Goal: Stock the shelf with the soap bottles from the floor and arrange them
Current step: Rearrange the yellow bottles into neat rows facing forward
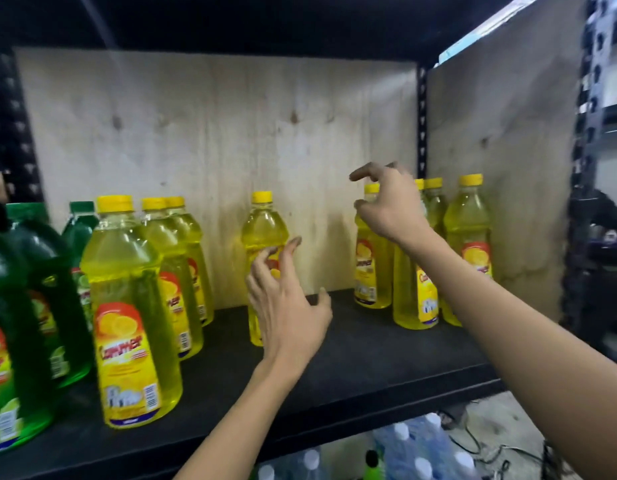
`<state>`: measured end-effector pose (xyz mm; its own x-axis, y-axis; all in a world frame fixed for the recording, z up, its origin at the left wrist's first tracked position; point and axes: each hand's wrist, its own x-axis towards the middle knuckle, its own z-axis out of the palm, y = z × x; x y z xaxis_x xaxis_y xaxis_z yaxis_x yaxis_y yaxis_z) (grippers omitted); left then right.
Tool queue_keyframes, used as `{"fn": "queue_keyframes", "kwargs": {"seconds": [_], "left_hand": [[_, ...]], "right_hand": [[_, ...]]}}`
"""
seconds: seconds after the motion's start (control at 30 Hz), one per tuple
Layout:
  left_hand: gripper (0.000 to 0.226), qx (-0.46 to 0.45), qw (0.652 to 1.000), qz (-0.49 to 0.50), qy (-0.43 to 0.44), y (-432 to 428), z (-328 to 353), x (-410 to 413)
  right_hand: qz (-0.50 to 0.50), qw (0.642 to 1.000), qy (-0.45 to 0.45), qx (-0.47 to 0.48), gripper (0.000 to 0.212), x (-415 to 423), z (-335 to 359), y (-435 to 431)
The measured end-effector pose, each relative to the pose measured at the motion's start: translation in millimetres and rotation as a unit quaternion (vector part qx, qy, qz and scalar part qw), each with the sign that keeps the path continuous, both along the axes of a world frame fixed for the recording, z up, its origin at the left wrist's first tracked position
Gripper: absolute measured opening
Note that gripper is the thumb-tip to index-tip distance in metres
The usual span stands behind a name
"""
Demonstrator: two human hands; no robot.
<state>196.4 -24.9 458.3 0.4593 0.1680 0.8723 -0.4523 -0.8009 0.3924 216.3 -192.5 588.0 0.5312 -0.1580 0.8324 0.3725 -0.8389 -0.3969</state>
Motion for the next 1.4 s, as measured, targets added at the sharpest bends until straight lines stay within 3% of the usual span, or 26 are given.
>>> {"fn": "queue_keyframes", "kwargs": {"seconds": [0.07, 0.17, 0.23, 0.33, 0.4, 0.5, 0.57, 0.73, 0.9, 0.97, 1.07, 1.2, 1.4], "left_hand": [[0.063, -0.003, 0.990, -0.136, 0.048, -21.4, 9.9, 1.9], [0.052, -0.083, 0.917, -0.325, 0.216, -56.4, 17.9, 14.7], [0.056, -0.107, 0.876, -0.361, 0.301, -75.8, 14.3, 26.5], [0.063, -0.120, 0.856, -0.361, 0.350, -94.4, 3.5, 32.9], [0.070, -0.129, 0.851, -0.357, 0.363, -100.5, -4.4, 29.4], [0.081, -0.126, 0.853, -0.342, 0.374, -105.5, -14.3, 18.8], [0.086, -0.125, 0.853, -0.334, 0.381, -107.4, -18.8, 8.5], [0.090, -0.119, 0.865, -0.314, 0.372, -110.7, -23.6, -25.8], [0.112, -0.162, 0.909, -0.229, 0.309, -87.5, -19.6, -57.5], [0.123, -0.160, 0.929, -0.177, 0.282, -69.7, -19.9, -65.9], [0.124, -0.141, 0.954, -0.087, 0.248, -34.7, -22.6, -72.5], [0.117, -0.151, 0.954, -0.078, 0.248, 5.9, -23.9, -70.4], [0.118, -0.131, 0.944, -0.077, 0.292, 38.4, -18.5, -59.1]], "right_hand": [[-0.089, 0.996, 0.009, 0.023, 0.056, -1.0, 4.3, -34.5], [-0.108, 0.986, 0.110, 0.069, 0.066, 7.5, 7.7, -63.4], [-0.050, 0.981, 0.169, 0.078, 0.080, 10.8, 3.4, -68.9], [-0.008, 0.979, 0.187, 0.084, 0.092, 9.2, -2.9, -74.3], [-0.028, 0.982, 0.172, 0.072, 0.087, 1.1, -1.6, -79.0], [-0.018, 0.984, 0.170, 0.059, 0.057, -18.2, -1.0, -79.7], [-0.006, 0.985, 0.170, 0.026, 0.048, -33.4, -4.5, -70.3], [-0.015, 0.986, 0.157, -0.044, 0.072, -66.1, -14.0, -24.9], [0.023, 0.987, 0.160, -0.004, 0.061, -88.2, -0.2, 19.5], [0.060, 0.983, 0.170, 0.036, 0.046, -94.6, 7.0, 37.5], [0.135, 0.971, 0.179, 0.087, 0.036, -97.4, 8.8, 67.8], [0.167, 0.964, 0.192, 0.077, 0.028, -92.9, 7.2, 109.0], [0.148, 0.955, 0.241, 0.086, 0.050, -75.3, 15.1, 143.1]]}}
